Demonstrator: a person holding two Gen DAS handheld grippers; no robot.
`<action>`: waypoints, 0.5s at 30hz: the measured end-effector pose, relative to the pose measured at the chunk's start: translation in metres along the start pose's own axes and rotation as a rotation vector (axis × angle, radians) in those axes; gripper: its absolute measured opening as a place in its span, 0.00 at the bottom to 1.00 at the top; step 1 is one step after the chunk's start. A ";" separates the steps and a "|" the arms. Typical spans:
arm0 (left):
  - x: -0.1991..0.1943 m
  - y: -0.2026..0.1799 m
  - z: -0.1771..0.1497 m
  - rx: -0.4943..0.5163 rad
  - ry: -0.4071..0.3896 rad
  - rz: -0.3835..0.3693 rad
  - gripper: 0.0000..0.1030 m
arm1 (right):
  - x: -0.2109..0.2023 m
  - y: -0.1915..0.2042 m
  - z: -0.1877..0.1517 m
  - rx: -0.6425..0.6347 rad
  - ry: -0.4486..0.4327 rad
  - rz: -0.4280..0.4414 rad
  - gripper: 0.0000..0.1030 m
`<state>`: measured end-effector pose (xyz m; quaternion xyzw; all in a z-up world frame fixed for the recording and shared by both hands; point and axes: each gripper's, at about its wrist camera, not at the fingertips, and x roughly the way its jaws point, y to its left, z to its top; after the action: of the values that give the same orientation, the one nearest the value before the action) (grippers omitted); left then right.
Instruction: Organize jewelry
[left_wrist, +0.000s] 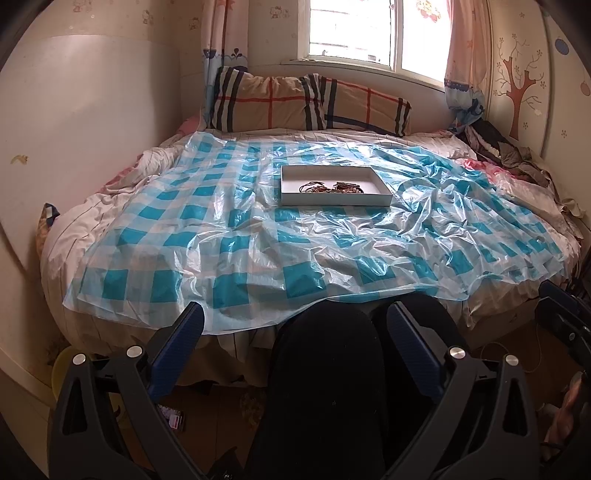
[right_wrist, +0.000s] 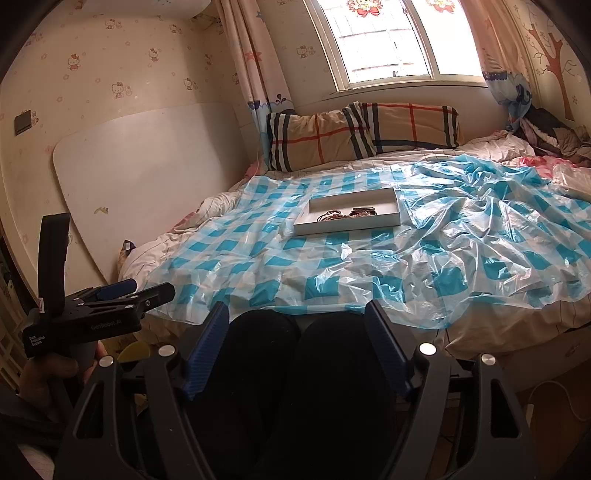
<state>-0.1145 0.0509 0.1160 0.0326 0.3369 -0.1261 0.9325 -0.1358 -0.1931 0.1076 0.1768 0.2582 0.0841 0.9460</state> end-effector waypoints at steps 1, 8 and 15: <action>0.000 0.000 0.000 -0.001 0.000 0.000 0.92 | 0.000 -0.001 0.000 0.000 -0.001 -0.001 0.71; 0.004 -0.002 -0.003 0.005 0.009 -0.001 0.92 | 0.000 0.000 0.000 -0.001 0.001 -0.001 0.73; 0.006 -0.003 -0.004 0.006 0.013 -0.001 0.92 | 0.000 0.001 0.000 -0.001 0.001 -0.001 0.74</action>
<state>-0.1135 0.0469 0.1095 0.0360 0.3427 -0.1275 0.9300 -0.1355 -0.1918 0.1077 0.1760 0.2585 0.0837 0.9461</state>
